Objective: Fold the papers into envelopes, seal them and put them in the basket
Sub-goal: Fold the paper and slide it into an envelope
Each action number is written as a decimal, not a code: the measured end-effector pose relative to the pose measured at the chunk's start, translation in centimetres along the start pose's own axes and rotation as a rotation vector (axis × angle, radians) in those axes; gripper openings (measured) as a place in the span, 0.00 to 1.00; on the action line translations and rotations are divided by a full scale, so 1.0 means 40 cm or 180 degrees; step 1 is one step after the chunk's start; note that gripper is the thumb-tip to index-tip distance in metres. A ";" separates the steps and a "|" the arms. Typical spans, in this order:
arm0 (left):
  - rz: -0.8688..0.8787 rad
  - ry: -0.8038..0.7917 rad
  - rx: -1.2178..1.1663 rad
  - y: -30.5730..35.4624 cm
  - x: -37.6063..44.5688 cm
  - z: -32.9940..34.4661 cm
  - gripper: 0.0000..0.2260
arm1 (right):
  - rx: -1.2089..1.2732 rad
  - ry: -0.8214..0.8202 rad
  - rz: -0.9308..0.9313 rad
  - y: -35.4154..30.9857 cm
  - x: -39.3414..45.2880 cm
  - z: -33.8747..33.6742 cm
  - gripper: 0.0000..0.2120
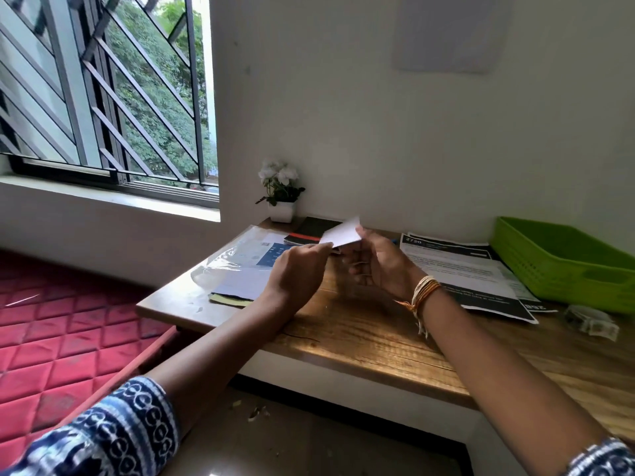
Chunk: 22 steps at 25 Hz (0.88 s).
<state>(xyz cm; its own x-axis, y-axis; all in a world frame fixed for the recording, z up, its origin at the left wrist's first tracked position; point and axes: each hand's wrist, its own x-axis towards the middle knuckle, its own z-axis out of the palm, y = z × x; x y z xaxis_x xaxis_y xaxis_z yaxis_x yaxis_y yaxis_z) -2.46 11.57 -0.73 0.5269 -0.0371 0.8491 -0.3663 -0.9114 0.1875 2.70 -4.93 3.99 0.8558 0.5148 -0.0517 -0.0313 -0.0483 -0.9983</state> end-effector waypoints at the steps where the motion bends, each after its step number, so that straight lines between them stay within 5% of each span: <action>1: -0.0208 0.0226 -0.0222 -0.003 0.002 -0.006 0.09 | 0.0031 -0.0054 0.0050 0.003 0.003 0.000 0.23; 8: -0.1705 0.1071 -0.1851 -0.039 0.032 -0.034 0.06 | -0.0417 0.0416 -0.0172 0.021 0.030 -0.007 0.22; 13: -0.3431 0.1153 -0.4653 -0.081 0.046 -0.064 0.06 | -0.0386 0.2166 -0.0418 0.023 0.059 -0.058 0.26; 17: -0.3462 0.0495 -0.4308 -0.080 0.039 -0.049 0.12 | 0.0817 0.1979 -0.0290 0.006 0.022 -0.119 0.02; 22: -0.3048 -0.0691 -0.2860 -0.060 0.023 -0.007 0.10 | -0.0207 0.2062 0.0147 0.005 -0.067 -0.269 0.08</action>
<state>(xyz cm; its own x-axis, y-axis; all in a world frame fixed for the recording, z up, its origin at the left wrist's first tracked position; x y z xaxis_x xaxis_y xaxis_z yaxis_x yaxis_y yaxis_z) -1.30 13.82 -0.26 0.9390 0.3222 0.1204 -0.1163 -0.0320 0.9927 5.97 -15.51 4.21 0.9929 -0.1083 -0.0485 -0.0615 -0.1202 -0.9908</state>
